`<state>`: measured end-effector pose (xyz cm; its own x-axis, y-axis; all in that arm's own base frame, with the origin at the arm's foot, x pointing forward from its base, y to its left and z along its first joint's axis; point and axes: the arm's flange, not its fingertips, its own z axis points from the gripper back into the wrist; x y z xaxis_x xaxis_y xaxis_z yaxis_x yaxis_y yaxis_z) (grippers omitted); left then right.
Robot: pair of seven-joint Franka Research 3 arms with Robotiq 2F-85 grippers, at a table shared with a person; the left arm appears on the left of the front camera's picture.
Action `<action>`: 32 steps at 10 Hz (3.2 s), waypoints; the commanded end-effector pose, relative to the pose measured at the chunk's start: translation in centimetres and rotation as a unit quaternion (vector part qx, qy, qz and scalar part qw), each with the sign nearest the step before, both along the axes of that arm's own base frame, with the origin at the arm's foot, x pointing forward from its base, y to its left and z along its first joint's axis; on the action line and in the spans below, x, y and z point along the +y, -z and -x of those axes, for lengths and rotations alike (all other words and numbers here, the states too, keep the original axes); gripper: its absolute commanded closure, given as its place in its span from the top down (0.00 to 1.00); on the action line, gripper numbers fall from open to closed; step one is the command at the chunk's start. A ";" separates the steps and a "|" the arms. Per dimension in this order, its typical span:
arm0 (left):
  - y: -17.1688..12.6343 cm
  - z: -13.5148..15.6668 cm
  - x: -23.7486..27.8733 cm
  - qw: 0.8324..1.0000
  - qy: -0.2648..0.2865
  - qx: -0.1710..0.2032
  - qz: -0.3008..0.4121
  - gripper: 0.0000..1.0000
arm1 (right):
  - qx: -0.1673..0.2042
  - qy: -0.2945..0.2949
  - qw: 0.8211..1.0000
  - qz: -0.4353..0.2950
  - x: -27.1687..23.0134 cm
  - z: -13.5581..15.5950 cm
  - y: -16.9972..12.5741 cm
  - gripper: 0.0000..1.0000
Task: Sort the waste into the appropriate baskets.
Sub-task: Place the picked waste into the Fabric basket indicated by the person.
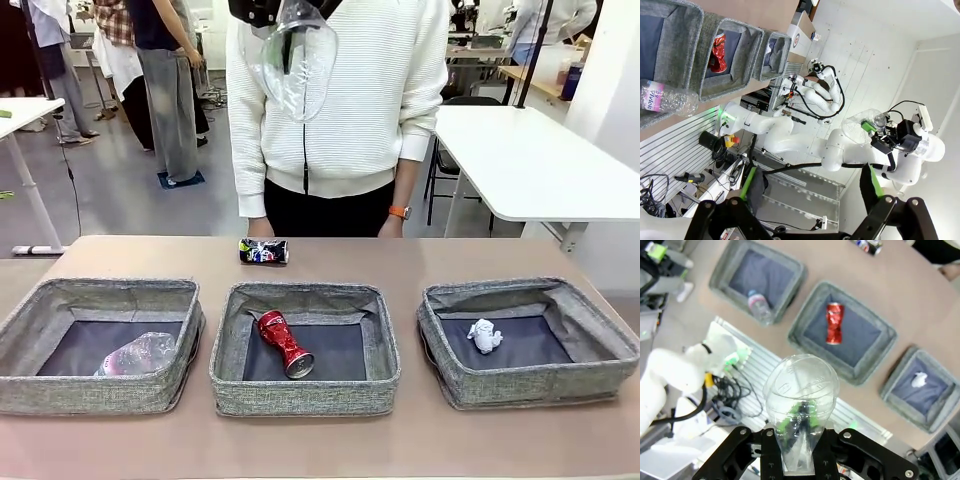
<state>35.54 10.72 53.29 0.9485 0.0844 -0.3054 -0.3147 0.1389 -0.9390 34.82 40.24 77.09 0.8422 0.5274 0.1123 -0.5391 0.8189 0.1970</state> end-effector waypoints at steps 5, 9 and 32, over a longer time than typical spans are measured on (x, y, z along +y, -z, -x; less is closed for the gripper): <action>-0.3 0.2 0.0 1.000 0.003 -0.006 0.006 1.00 | -0.005 -0.006 1.000 0.002 -0.3 0.2 0.0 0.05; -0.3 0.2 0.0 1.000 0.003 -0.006 0.006 1.00 | -0.005 -0.006 1.000 0.002 -0.3 0.2 0.0 0.05; 1.7 9.6 15.3 0.975 -0.096 0.116 -0.162 1.00 | -0.076 -0.238 0.956 -0.153 21.6 1.9 28.0 0.05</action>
